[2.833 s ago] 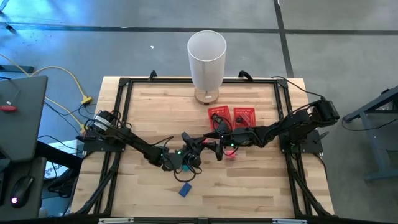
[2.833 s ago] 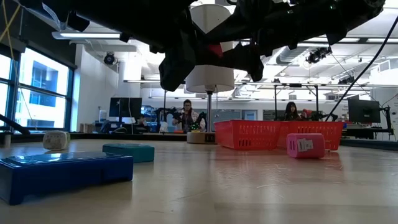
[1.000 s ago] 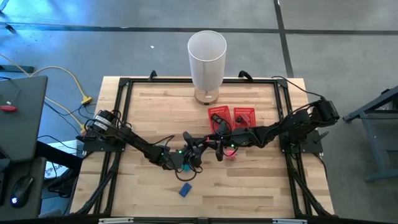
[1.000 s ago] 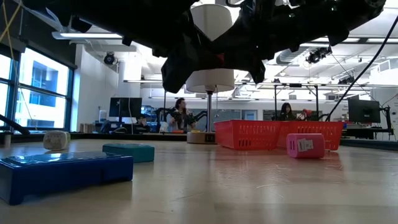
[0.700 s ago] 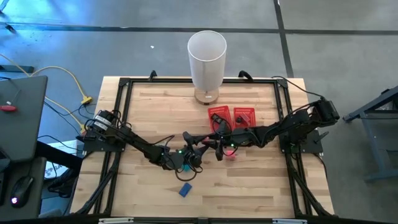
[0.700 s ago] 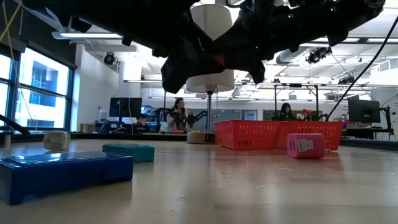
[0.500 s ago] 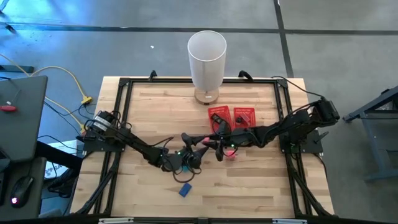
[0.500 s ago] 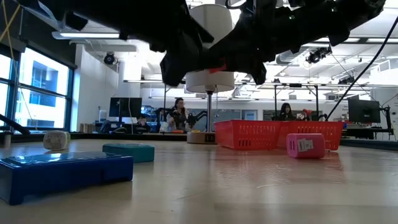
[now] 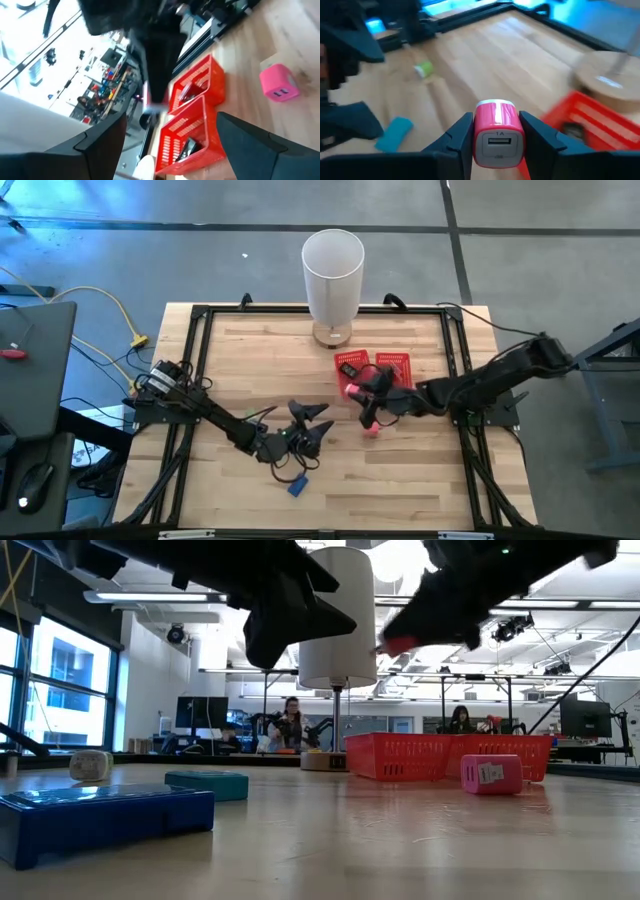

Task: Pick & Place Office items
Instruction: Put the pink white charger adapter into the right red bin

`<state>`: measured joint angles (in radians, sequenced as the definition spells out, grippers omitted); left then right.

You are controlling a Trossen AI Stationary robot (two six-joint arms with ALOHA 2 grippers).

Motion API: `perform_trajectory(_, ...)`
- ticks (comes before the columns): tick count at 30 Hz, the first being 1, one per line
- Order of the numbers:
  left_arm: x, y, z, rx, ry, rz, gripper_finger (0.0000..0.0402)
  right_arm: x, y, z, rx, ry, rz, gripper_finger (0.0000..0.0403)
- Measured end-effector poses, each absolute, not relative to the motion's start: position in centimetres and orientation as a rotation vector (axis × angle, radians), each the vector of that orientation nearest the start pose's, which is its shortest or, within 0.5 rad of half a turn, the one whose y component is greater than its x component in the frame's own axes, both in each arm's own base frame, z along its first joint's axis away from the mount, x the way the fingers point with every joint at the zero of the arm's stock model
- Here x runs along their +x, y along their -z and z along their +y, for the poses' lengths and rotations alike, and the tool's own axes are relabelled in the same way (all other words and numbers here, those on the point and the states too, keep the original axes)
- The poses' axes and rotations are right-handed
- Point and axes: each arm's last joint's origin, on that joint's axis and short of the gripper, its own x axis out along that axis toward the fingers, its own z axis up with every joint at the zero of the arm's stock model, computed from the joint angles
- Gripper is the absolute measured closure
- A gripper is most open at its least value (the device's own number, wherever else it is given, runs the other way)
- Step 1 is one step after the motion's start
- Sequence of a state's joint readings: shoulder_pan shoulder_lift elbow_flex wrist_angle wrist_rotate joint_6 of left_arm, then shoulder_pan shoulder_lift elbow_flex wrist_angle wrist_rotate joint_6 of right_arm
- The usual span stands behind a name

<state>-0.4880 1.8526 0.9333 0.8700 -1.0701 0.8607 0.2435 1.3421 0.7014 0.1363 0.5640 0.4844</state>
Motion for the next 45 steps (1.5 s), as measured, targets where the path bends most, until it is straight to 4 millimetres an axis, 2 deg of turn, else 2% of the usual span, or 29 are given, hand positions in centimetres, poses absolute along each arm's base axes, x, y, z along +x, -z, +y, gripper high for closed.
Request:
perform_trajectory(9,34.2,-19.5,-14.5,0.808,-0.575,0.283,0.0101,22.8,-21.4,5.5,0.215,0.648,0.517,0.0285)
perform_trajectory(14,34.5,-19.5,-13.7,0.754,-0.601,0.275,0.0101,21.6,-20.8,5.0,0.247,0.716,0.597,0.0285)
perform_trajectory(31,34.7,-19.4,-12.9,0.714,-0.659,0.285,0.0101,20.0,-19.9,4.2,0.294,0.822,0.735,0.0285)
perform_trajectory(41,34.7,-19.4,-12.9,0.696,-0.663,0.278,0.0101,19.9,-19.4,3.5,0.286,0.863,0.782,0.0285)
perform_trajectory(45,34.8,-19.4,-13.0,0.644,-0.63,0.25,0.0101,19.7,-18.2,3.0,0.283,0.888,0.8,0.0285)
